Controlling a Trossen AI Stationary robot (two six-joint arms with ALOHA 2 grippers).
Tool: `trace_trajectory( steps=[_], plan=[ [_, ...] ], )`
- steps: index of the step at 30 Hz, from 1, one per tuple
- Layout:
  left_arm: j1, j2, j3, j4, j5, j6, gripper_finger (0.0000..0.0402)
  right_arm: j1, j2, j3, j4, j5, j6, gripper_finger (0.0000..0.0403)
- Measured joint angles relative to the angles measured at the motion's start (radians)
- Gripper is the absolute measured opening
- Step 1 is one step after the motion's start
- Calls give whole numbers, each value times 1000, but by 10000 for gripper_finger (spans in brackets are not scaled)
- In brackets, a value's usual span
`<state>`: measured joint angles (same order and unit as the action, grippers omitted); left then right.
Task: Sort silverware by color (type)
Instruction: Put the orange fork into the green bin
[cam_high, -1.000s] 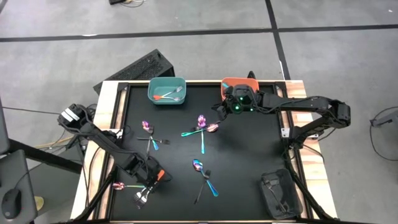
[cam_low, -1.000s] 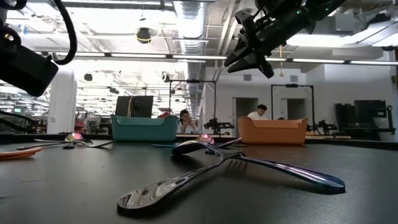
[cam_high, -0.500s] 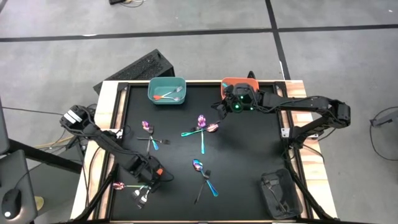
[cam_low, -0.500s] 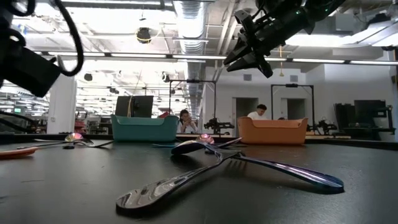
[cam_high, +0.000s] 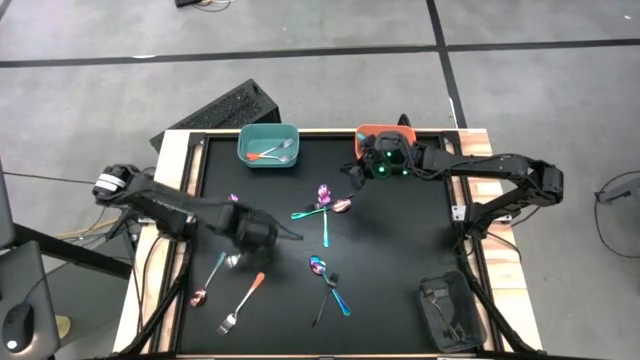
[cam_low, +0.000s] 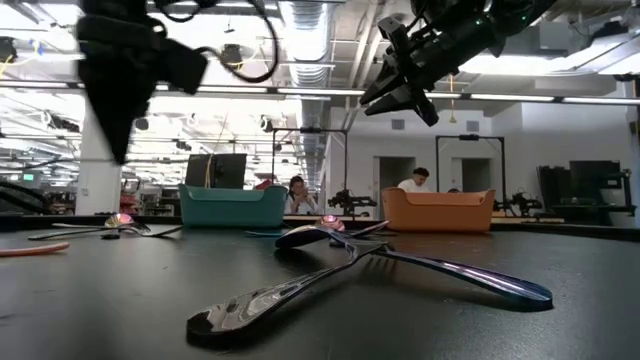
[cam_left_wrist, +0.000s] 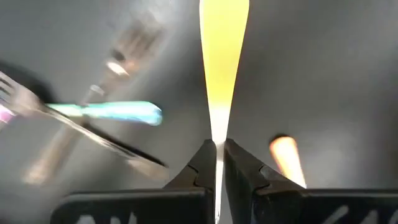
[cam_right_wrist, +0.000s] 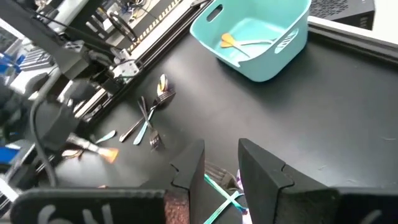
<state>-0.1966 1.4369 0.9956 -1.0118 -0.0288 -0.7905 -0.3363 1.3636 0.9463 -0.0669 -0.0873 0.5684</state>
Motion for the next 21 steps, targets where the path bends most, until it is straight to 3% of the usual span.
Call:
trace_trajectory(
  steps=[6,10,15,18,21],
  plan=[
    [284,4,105,-46,-155,455,0,12,0,0,-2,-3,1,116],
    [506,7,160,77,-218,822,0,14,0,0,-3,-3,16,116],
    [746,12,207,251,-225,1189,0,16,0,0,-4,-2,57,116],
    [843,24,213,357,-222,1311,6,17,0,0,-6,-1,84,116],
    [902,40,212,499,-192,1341,27,22,0,0,-7,5,95,116]
  ],
)
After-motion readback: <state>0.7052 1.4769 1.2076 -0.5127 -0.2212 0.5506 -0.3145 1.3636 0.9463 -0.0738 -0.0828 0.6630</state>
